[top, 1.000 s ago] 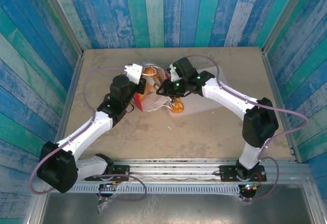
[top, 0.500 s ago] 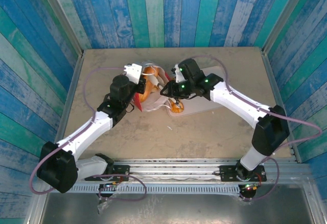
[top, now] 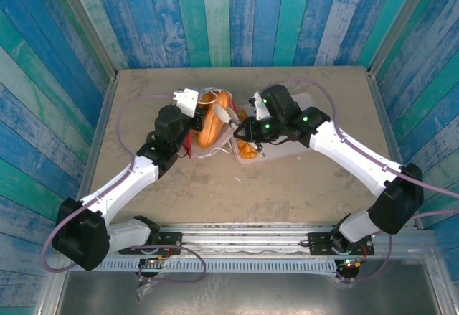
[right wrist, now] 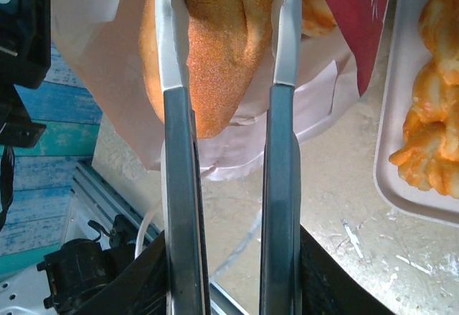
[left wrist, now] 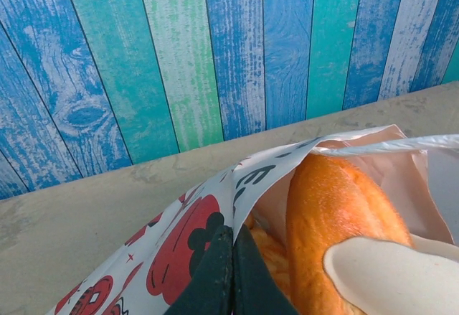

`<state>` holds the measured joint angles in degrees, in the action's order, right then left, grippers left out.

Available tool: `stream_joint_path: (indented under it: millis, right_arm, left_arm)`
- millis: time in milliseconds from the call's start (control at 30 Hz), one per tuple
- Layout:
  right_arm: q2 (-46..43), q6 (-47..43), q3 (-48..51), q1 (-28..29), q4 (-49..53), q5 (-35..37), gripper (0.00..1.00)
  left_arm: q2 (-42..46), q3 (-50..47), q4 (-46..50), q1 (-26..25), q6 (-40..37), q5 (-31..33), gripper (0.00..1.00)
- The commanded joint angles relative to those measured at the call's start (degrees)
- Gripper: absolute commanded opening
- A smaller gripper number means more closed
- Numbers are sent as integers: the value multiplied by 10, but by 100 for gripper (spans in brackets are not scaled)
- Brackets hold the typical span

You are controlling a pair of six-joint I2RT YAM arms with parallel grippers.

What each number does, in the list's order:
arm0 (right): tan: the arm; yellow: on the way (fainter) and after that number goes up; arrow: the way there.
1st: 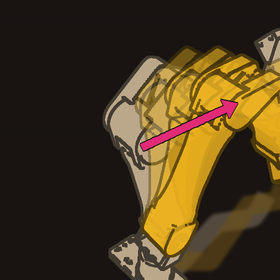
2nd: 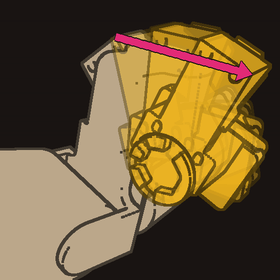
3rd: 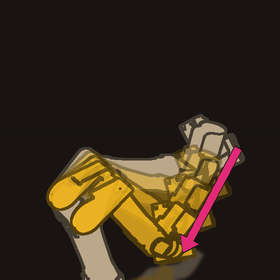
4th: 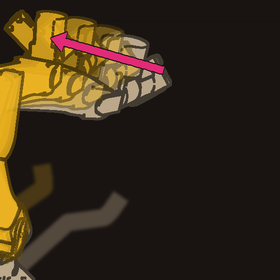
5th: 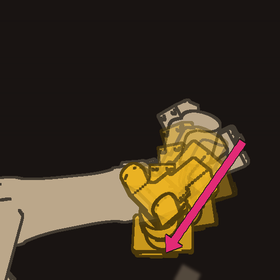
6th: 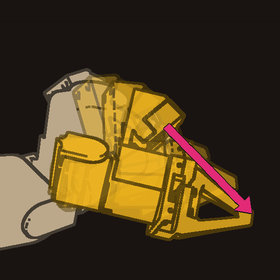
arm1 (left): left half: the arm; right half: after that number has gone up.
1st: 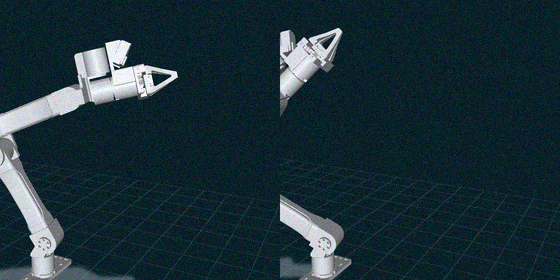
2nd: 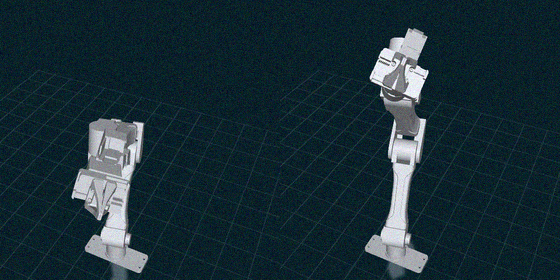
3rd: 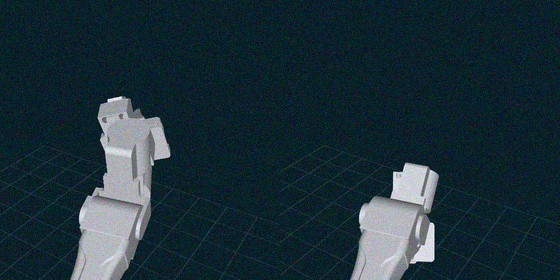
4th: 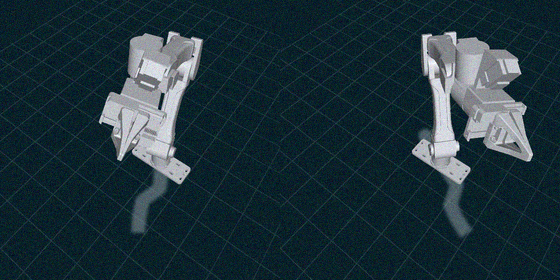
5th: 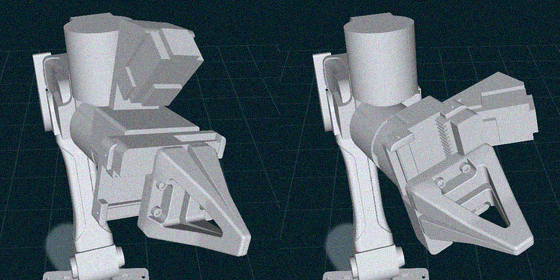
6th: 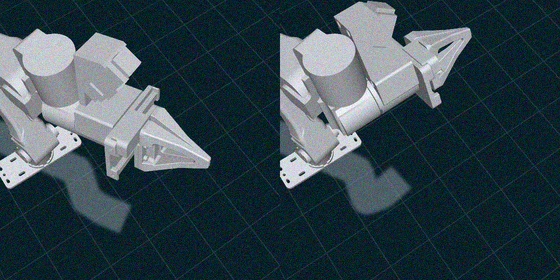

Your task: Take the fake bread out of the paper bag

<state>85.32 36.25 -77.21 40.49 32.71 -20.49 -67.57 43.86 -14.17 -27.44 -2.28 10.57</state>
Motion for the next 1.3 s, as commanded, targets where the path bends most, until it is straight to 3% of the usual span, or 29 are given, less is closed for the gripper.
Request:
stream_joint_path:
  millis: [0,667,1000,1267]
  right_arm:
    - [-31,-13,3,2,-12,11,20]
    - [-133,-58,9,2,70,68,20]
    - [-162,-65,8,1,59,110,20]
    - [-168,-111,-32,-38,92,131,22]
  left_arm:
    - [-14,17,-16,-1,11,9,0]
    - [-21,14,-19,-1,23,24,0]
    - [-15,7,-19,0,22,26,0]
    - [-2,3,-18,-1,16,33,0]
